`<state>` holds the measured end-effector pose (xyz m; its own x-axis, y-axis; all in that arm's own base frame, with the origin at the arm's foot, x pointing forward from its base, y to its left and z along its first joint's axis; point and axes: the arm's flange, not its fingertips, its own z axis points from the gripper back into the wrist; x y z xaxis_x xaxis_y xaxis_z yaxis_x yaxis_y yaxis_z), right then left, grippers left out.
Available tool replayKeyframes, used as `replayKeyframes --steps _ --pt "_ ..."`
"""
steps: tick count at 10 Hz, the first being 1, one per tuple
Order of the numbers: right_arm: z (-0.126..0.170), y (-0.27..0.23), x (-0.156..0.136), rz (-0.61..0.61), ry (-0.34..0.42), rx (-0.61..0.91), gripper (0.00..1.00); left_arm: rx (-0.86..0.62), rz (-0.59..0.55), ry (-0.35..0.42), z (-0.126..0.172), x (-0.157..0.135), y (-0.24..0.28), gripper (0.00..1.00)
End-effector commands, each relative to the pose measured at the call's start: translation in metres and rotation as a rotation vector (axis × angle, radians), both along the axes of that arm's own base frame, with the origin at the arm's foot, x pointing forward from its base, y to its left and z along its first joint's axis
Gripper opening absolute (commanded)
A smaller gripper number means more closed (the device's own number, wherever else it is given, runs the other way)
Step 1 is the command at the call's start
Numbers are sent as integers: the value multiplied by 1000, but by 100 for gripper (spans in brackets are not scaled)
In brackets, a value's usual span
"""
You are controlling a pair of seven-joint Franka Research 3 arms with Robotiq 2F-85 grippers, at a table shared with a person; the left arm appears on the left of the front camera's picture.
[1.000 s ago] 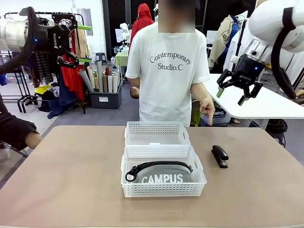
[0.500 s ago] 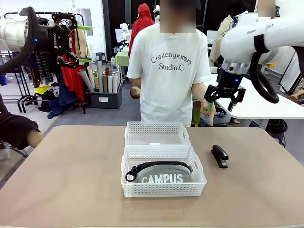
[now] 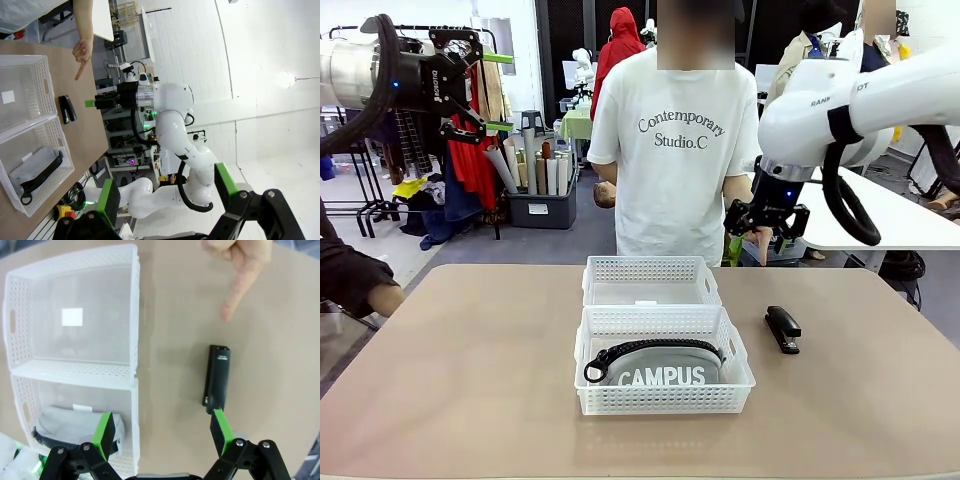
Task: Distribute items into two baskets.
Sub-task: Pick up the Stapler that the person points to.
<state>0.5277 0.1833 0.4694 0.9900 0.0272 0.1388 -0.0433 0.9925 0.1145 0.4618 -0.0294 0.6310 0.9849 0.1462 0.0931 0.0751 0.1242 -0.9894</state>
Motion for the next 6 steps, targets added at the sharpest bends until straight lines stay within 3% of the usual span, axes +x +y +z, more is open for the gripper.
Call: replayKeyframes --steps 1,6 --pt "-14 -2 -13 -44 -26 50 100 -3 -1 -1 1 -1 0 100" --pt "-54 5 -21 -21 17 54 100 -3 -1 -1 1 -1 0 100"
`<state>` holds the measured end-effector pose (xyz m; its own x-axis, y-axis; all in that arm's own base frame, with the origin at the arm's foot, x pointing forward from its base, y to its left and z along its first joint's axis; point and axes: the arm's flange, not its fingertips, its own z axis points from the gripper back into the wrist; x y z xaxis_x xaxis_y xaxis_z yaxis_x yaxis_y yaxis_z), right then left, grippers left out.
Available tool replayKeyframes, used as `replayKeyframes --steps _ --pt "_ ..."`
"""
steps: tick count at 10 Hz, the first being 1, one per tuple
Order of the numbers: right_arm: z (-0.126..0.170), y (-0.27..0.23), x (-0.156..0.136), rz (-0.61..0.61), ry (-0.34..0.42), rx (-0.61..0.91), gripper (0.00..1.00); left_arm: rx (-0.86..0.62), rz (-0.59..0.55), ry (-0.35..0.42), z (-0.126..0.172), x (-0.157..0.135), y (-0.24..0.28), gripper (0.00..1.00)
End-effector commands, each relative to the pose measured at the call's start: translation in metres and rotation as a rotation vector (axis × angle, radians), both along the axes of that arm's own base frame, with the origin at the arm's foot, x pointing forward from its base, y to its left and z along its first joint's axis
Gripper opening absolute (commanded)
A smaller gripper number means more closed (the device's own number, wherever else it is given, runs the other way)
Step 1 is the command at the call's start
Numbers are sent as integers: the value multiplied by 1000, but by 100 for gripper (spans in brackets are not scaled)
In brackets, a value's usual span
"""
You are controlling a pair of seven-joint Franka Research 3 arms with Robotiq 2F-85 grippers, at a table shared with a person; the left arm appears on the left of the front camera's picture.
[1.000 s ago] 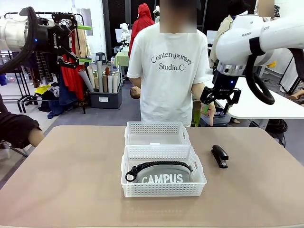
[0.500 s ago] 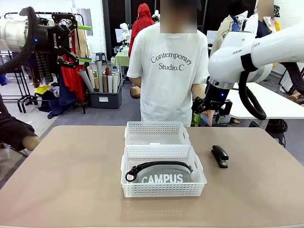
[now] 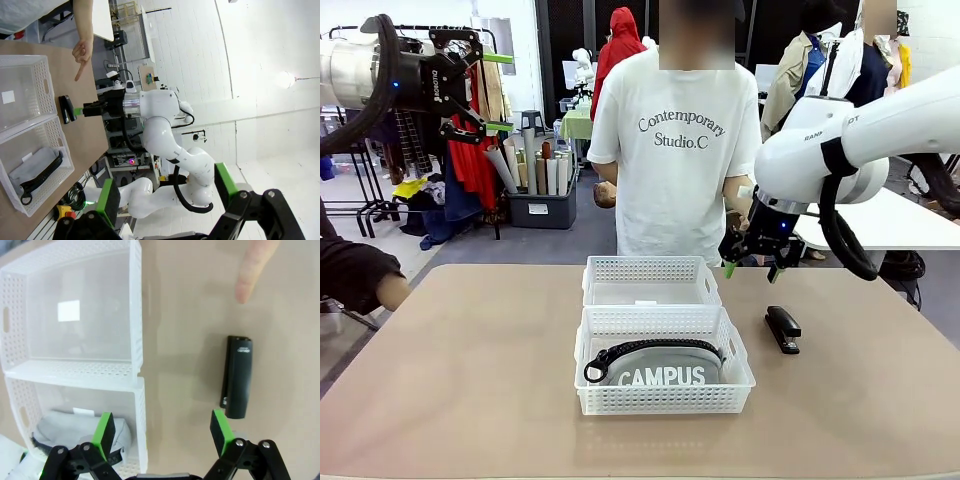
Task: Distribute items into two baskets.
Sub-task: Pick up the Stapler that the person points to.
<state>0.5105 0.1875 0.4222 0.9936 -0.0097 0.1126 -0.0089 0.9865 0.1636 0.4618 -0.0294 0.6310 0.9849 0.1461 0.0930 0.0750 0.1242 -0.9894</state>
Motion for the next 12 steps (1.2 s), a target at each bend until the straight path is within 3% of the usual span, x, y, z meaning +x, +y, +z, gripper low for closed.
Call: replayKeyframes --steps 1,5,6,7,12 --pt "-17 -3 -6 18 -6 1 100 -3 -1 -1 1 -1 0 100" --pt "-55 -21 -14 73 17 24 100 -3 -1 -1 1 -1 0 100" --pt "-46 -23 -15 36 -46 36 100 -3 -1 -1 1 -1 0 100" --pt "-53 -14 -14 45 46 -20 100 -3 -1 -1 1 -1 0 100" --pt "-53 -14 -14 45 46 -20 100 -3 -1 -1 1 -1 0 100"
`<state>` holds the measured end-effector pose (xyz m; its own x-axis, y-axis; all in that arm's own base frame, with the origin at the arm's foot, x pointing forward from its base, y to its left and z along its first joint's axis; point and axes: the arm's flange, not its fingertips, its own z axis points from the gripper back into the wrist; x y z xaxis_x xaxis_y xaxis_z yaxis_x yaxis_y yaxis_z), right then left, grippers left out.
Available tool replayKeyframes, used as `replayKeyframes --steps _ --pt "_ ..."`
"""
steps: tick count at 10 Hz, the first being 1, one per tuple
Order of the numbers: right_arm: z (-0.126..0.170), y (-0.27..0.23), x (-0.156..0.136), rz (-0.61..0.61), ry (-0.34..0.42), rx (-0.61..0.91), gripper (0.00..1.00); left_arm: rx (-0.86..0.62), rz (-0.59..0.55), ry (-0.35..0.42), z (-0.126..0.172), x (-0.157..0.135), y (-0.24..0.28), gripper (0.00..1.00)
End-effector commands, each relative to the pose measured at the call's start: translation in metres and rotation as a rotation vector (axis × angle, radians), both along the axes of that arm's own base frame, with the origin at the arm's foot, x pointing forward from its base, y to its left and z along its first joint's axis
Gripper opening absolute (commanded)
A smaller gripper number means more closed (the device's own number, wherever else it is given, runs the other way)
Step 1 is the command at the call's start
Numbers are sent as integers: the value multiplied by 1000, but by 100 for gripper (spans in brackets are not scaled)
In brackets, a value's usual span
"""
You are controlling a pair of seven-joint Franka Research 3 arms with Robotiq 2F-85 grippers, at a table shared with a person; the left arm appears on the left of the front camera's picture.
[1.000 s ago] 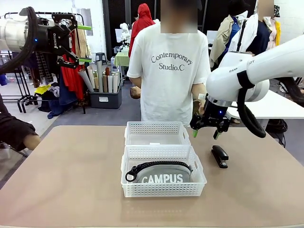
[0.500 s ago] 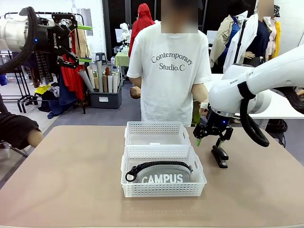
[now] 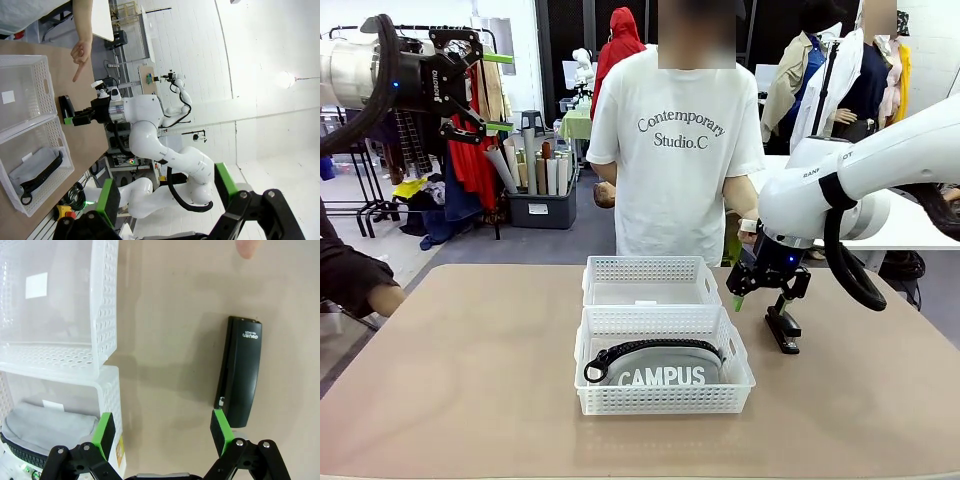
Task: Distribute items into two baskets.
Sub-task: Pick up the Stapler that the person points to.
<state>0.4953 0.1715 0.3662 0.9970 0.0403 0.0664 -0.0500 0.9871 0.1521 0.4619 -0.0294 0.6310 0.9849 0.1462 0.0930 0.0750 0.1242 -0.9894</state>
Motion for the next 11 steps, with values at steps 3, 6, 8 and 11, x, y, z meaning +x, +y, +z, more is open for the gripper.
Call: replayKeyframes --steps 3,6,8,11 --pt "0 0 0 0 0 0 100 -3 -1 -1 1 -1 0 100" --pt "9 -20 15 33 -43 -50 100 -3 -1 -1 1 -1 0 100" --pt "5 -32 23 38 -96 -94 100 -3 -1 -1 1 -1 0 100" --pt "-13 -29 29 47 -84 -110 100 -3 -1 -1 1 -1 0 100"
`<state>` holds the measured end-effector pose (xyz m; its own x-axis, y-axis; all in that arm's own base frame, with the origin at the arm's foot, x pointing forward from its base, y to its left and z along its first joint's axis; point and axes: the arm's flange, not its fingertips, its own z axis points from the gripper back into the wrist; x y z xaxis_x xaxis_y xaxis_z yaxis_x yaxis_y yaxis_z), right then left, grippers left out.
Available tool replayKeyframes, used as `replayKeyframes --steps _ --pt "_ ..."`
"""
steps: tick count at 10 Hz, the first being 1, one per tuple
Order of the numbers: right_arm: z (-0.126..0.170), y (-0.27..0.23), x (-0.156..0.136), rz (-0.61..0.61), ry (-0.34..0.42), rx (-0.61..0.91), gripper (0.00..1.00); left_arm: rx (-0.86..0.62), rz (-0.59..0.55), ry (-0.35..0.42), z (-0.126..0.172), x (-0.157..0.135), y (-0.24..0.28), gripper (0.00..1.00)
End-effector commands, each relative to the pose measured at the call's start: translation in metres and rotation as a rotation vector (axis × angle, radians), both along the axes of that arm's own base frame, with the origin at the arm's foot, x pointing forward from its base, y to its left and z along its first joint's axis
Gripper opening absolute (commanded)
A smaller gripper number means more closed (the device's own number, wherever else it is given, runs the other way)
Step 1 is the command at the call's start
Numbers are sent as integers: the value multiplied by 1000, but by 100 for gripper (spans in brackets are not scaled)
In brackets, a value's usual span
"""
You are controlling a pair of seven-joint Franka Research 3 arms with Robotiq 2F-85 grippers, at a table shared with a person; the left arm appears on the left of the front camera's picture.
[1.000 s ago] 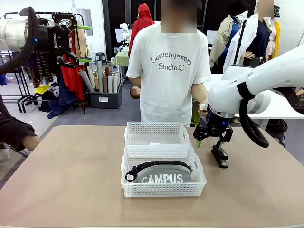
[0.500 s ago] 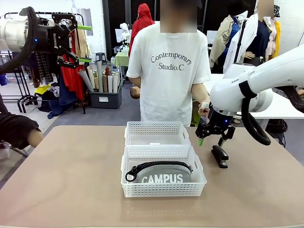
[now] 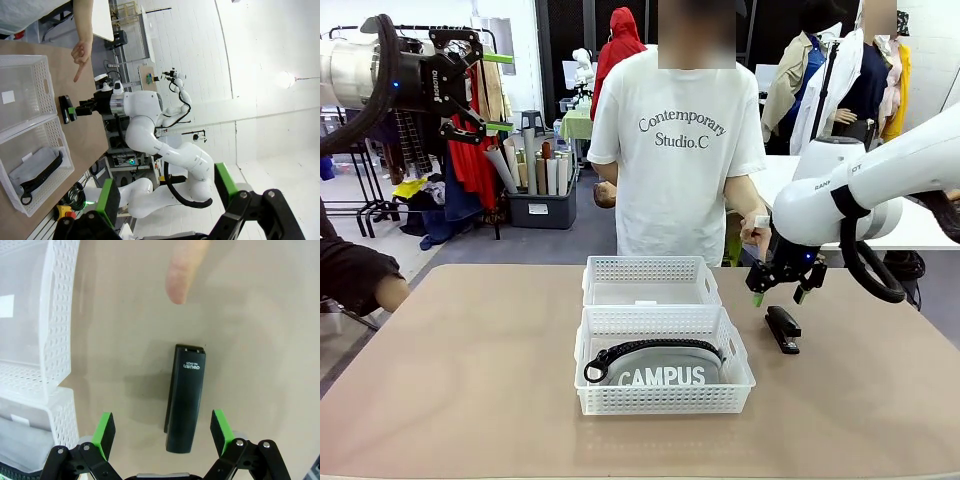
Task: Distribute items into two baskets.
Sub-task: Pick up the Stapler that the person points to.
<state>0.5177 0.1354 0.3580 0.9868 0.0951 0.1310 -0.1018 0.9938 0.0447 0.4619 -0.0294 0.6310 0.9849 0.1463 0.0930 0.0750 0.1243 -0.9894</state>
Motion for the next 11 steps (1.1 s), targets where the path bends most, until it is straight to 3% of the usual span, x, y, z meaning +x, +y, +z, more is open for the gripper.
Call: replayKeyframes --steps 1,10,11 --pt "-12 11 8 8 9 -15 100 -3 -1 -1 1 -1 0 100" --pt "-45 -1 39 8 183 -65 100 -3 -1 -1 1 -1 0 100" --pt "-46 -3 40 24 175 -66 94 -3 -1 -1 1 -1 0 100"
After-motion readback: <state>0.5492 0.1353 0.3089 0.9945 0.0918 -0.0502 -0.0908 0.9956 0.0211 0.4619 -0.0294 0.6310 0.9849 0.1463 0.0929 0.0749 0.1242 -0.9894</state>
